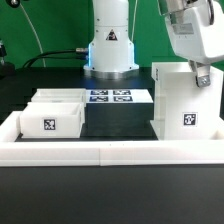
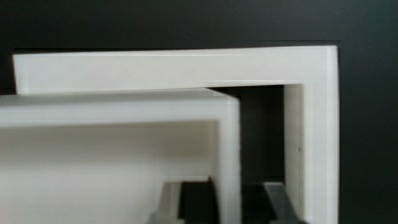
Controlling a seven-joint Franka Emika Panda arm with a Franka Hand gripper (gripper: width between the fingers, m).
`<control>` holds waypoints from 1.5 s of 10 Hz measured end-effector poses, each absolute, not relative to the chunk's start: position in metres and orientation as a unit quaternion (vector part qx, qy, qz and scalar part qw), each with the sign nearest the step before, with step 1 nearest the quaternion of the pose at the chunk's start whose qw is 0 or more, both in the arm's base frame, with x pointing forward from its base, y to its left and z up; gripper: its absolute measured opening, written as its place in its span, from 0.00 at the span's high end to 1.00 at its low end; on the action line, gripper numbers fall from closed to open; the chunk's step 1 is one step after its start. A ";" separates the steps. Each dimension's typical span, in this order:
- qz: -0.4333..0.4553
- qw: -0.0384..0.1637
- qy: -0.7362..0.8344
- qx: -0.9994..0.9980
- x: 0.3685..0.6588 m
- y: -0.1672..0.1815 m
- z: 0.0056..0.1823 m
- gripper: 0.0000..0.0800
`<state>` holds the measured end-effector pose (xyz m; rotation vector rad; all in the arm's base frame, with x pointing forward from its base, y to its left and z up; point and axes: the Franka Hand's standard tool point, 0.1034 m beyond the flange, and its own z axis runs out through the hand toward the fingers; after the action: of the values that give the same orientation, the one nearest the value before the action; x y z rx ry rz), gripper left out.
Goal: Assemble drawer
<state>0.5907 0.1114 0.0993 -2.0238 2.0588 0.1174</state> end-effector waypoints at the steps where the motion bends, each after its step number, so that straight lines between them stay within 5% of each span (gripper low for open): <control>1: 0.040 0.126 0.706 -0.695 0.591 0.111 0.099 0.95; 15: 0.047 0.131 0.705 -0.695 0.632 0.112 0.099 0.95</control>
Offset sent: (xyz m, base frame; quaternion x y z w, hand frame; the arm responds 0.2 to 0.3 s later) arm 0.0203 0.0019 -0.0003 0.0136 0.0153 -0.0054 0.9998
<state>0.6324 0.1122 0.0992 -2.0191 2.0483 0.1352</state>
